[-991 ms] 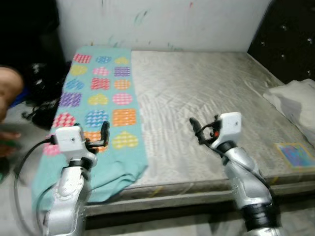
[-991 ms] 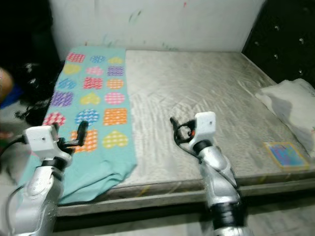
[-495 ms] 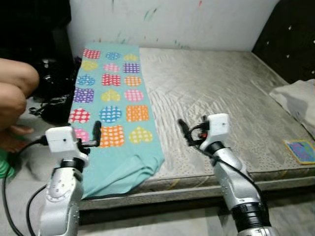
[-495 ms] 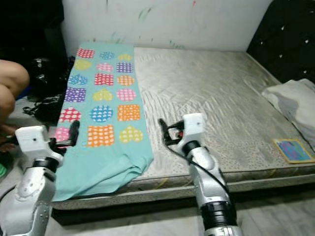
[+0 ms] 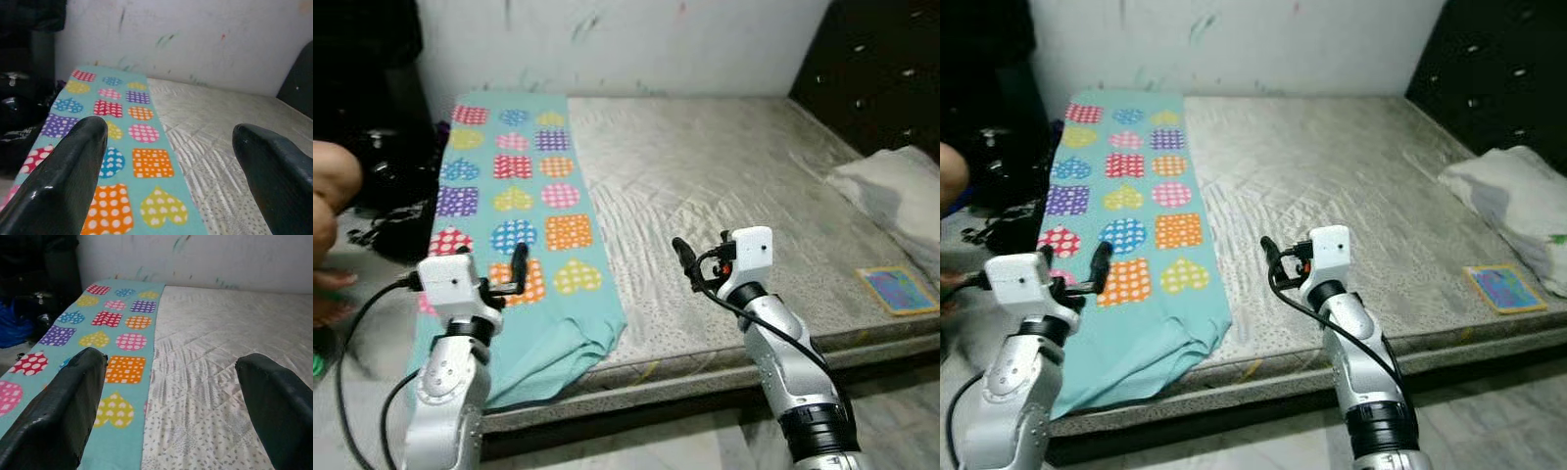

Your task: Clean up the room

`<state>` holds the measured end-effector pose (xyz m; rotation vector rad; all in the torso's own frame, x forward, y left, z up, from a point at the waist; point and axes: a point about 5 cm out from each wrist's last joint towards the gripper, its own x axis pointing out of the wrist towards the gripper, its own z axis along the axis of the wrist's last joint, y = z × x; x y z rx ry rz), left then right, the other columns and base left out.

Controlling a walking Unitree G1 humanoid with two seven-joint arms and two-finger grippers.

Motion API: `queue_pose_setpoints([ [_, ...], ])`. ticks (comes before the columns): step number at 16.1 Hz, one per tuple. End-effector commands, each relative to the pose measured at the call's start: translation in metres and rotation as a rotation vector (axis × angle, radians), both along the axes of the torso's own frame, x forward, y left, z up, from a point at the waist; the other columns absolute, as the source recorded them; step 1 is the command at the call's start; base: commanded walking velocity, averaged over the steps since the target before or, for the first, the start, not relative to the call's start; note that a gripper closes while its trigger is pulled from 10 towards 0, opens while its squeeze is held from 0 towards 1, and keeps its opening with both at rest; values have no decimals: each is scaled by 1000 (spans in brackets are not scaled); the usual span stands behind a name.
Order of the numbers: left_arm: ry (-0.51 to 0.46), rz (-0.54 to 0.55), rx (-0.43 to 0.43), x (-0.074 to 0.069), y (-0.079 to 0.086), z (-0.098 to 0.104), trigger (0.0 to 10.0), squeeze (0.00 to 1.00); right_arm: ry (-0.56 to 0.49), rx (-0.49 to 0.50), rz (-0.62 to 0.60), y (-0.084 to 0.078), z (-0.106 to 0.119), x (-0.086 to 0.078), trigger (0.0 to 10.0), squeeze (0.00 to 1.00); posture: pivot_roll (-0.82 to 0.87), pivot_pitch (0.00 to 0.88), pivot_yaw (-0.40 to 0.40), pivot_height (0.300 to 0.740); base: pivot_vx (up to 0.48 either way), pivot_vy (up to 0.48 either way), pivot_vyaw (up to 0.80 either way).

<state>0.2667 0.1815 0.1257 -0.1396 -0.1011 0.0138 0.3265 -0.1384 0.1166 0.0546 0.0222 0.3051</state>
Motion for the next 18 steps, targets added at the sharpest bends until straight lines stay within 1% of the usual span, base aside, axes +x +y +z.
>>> queue_pose_setpoints([
  [1,-21,-3,7,0,1,6,10000,0,-14,5,-5,-1,4,1,10000,0,-6,48,-76,740,416,0,0],
  [6,-16,-9,8,1,1,4,10000,0,-12,4,-10,-2,2,1,10000,0,-5,46,-73,740,394,0,0],
  [10,16,40,-8,4,4,1,10000,0,-11,-2,-17,-6,2,2,10000,0,-5,46,-72,740,0,0,0],
  [16,26,44,-19,4,4,-1,10000,0,-11,-5,-15,-7,1,3,10000,0,-2,34,-76,740,0,0,0],
  [18,24,42,-19,4,3,-1,10000,0,-9,-2,-11,-5,2,4,10000,0,-2,33,-78,740,0,341,0],
])
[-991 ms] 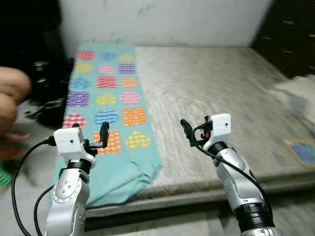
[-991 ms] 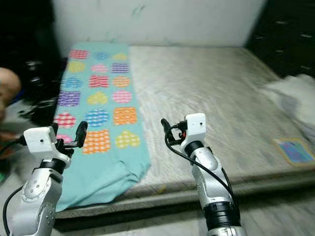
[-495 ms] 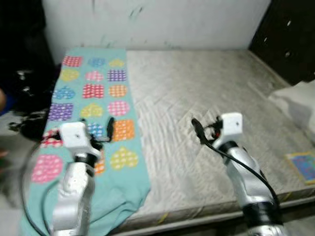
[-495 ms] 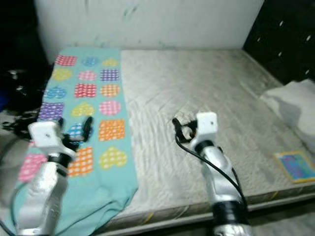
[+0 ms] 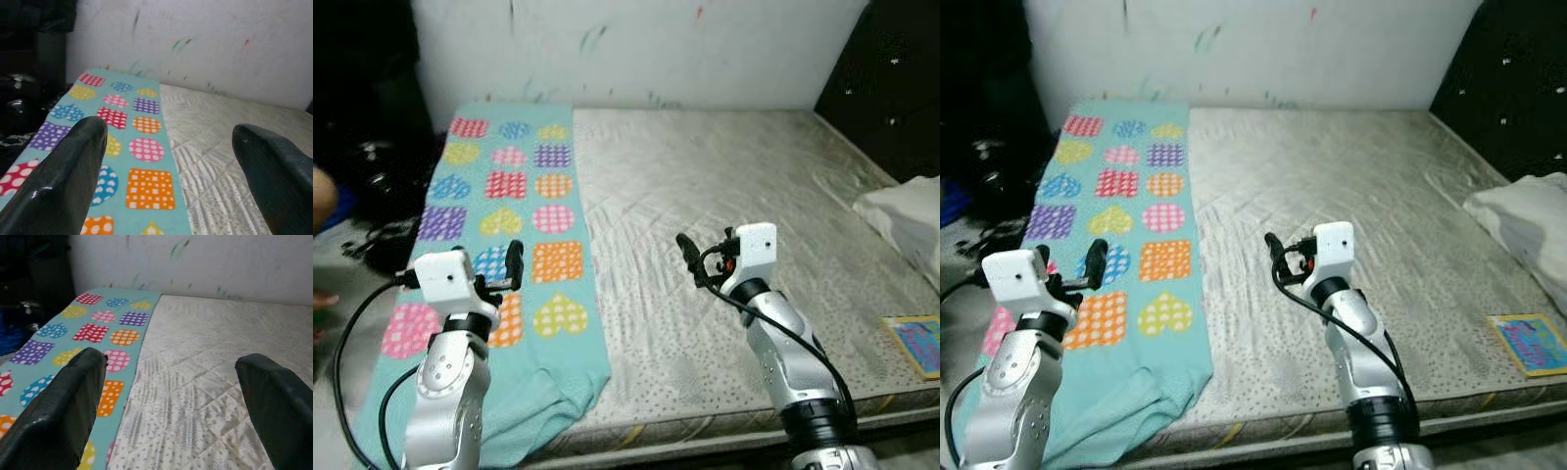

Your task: Clean up the room

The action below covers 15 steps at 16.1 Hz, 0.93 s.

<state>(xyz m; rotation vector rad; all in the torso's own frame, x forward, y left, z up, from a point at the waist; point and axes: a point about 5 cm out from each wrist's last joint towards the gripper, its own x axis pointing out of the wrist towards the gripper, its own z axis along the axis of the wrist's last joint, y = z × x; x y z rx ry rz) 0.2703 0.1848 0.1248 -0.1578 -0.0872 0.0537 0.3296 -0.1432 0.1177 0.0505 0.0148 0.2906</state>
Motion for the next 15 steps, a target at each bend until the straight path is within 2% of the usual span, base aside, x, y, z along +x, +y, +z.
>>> queue_pose_setpoints([
  [1,6,3,0,0,0,-1,10000,0,-2,0,6,1,1,1,10000,0,-2,32,-78,740,0,424,0],
  [15,4,14,4,1,3,2,10000,0,-2,10,11,7,0,2,10000,0,7,50,-73,740,0,464,0],
])
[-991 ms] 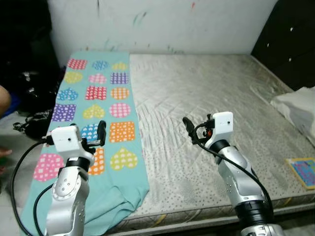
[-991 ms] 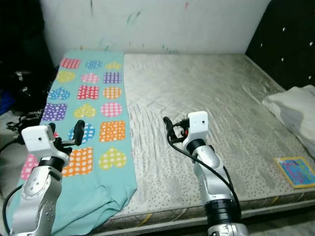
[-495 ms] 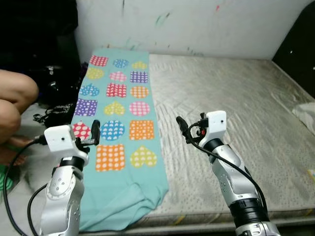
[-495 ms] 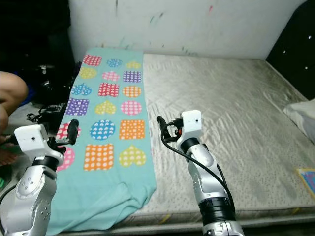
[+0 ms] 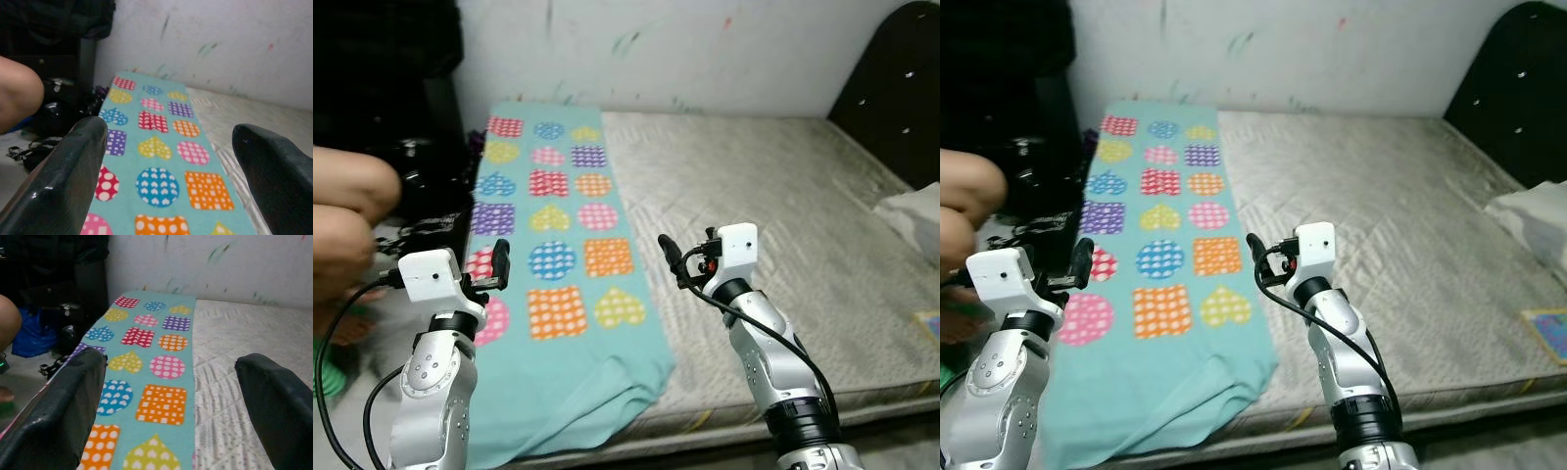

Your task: Clean up the room

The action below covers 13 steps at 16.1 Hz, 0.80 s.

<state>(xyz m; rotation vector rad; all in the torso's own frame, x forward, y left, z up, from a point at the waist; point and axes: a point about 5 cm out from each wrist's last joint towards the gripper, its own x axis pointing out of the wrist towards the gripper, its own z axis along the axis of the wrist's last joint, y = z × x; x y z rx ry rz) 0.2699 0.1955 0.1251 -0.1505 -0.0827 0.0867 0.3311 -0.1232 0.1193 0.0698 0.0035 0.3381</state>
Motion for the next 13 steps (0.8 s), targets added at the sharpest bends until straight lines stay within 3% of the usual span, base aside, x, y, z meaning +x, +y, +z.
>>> queue_pose_setpoints([
  [1,-10,-14,3,1,-7,2,10000,0,9,-10,-32,-12,-2,0,10000,0,8,52,-73,740,0,0,0],
  [4,-5,-7,14,1,-7,2,10000,0,36,-69,-10,-10,-7,0,10000,0,9,48,-76,740,0,0,0],
  [6,17,5,39,-3,4,-2,10000,0,90,-102,-32,-15,-17,2,10000,0,19,34,-80,740,0,0,0],
  [13,35,3,66,-6,12,1,10000,0,100,-71,-51,-10,-18,3,10000,0,40,20,-89,740,0,0,0],
])
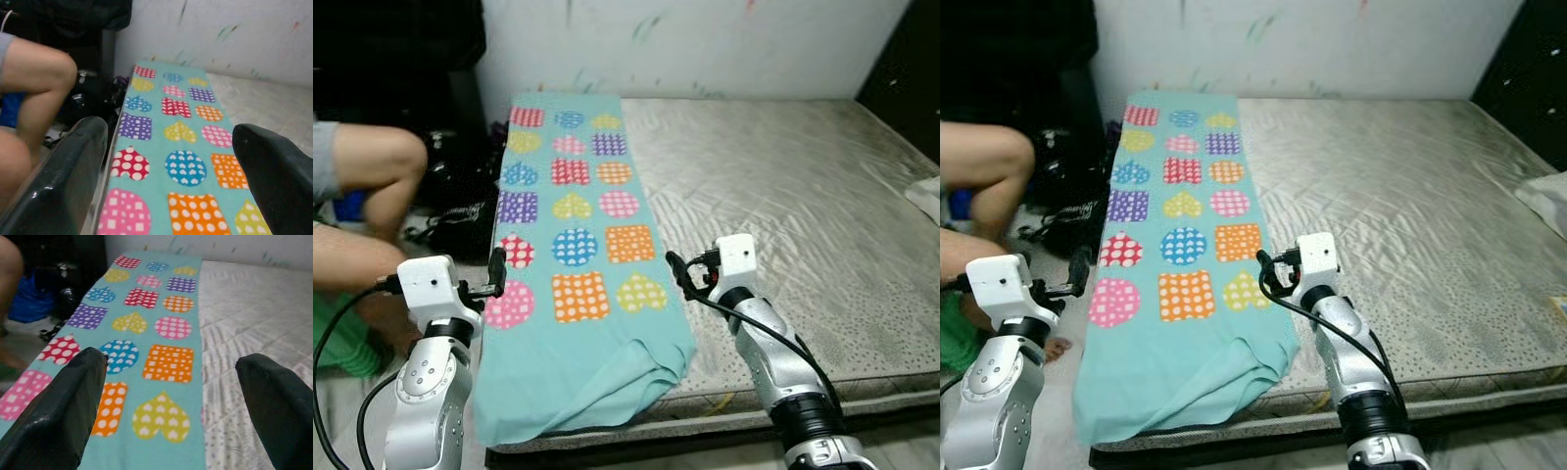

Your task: Clean up the room

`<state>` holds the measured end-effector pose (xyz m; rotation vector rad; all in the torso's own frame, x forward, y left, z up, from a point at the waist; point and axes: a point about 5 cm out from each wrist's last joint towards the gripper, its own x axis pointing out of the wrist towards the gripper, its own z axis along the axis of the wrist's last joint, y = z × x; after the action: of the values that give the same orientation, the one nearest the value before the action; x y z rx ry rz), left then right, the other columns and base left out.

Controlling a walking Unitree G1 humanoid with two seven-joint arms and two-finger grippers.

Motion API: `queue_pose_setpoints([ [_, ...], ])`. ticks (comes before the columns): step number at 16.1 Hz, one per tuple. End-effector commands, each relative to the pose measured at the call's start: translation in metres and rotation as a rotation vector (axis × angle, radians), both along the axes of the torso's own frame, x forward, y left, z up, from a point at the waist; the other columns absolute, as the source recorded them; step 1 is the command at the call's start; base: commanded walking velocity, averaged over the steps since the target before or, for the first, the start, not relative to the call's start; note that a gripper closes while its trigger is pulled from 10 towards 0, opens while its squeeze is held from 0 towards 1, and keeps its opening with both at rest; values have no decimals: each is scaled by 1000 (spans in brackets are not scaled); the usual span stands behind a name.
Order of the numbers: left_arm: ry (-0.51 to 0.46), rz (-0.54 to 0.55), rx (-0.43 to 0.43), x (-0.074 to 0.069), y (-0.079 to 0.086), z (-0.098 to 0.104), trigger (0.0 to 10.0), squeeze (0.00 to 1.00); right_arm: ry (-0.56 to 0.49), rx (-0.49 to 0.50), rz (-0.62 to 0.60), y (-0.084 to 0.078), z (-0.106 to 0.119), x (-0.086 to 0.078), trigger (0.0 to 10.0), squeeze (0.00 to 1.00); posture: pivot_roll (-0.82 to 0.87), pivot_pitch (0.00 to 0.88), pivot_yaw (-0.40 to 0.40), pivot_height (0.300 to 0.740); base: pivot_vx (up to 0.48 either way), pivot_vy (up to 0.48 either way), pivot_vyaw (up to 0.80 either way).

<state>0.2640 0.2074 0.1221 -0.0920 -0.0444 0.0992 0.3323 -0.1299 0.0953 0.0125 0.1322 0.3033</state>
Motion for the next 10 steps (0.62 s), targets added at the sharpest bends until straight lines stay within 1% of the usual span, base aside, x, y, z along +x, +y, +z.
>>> queue_pose_setpoints([
  [1,1,-21,21,-1,-1,3,10000,0,-18,0,-16,-4,6,2,10000,0,40,20,-89,740,0,0,0],
  [3,80,4,29,-14,6,-19,10000,0,50,-19,-74,-18,-7,1,10000,0,56,42,-104,740,0,0,0],
  [5,137,16,39,-30,11,-34,10000,0,126,-74,-90,-31,-23,-9,10000,0,54,64,-98,740,0,0,0],
  [6,164,11,47,-37,11,-39,10000,0,155,-76,-105,-37,-28,-14,10000,0,49,80,-97,740,0,0,0],
  [8,179,-17,42,-43,9,-42,10000,0,174,-88,-106,-43,-33,-23,10000,0,30,126,-96,740,0,0,0],
  [10,184,-31,33,-44,3,-43,10000,0,187,-86,-111,-45,-36,-28,10000,0,17,145,-99,740,0,0,0],
])
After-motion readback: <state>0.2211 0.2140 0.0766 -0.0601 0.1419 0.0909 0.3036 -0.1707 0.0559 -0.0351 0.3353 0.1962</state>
